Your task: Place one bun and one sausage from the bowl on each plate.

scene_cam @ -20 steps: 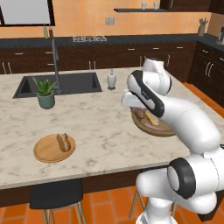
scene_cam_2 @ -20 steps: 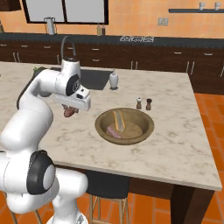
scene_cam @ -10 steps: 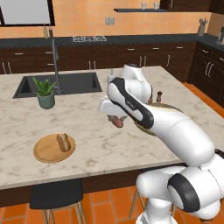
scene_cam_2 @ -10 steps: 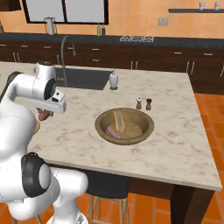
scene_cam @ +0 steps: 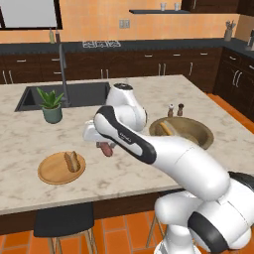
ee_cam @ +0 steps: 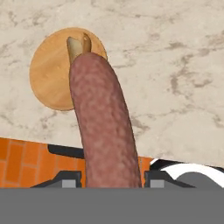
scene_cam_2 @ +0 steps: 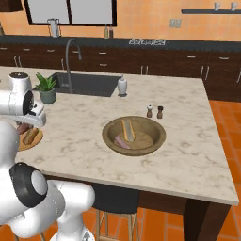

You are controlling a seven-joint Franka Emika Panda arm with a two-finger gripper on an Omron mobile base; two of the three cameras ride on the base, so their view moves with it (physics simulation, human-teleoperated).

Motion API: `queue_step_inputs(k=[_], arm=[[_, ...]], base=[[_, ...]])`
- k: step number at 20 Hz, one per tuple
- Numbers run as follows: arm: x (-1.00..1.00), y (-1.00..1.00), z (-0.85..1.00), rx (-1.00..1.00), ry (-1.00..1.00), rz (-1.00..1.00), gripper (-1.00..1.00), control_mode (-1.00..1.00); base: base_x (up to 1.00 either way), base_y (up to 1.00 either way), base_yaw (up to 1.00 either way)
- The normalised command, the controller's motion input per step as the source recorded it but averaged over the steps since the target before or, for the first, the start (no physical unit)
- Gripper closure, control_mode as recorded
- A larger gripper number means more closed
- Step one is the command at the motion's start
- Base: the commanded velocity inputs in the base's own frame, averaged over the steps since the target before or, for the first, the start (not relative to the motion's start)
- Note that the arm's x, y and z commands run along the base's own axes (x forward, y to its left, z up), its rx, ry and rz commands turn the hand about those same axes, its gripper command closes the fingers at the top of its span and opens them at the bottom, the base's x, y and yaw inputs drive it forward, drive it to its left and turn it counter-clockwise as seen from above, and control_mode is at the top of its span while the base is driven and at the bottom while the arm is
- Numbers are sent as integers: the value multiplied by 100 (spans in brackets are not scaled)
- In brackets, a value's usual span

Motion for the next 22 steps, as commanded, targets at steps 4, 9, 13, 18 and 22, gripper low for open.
queue_step_inputs(k=[4, 9, 13, 18, 22], arm=[[0, 81, -9, -1, 1, 0, 100, -100], [0, 53, -27, -3, 0, 0, 100, -100], [3, 35, -37, -3, 0, 0, 100, -100], [25, 49, -29, -1, 0, 0, 100, -100], [24, 46, -26, -2, 0, 10, 100, -100]], base=[[0, 0, 0], [0, 0, 0], [0, 0, 0], [0, 0, 0], [0, 0, 0]])
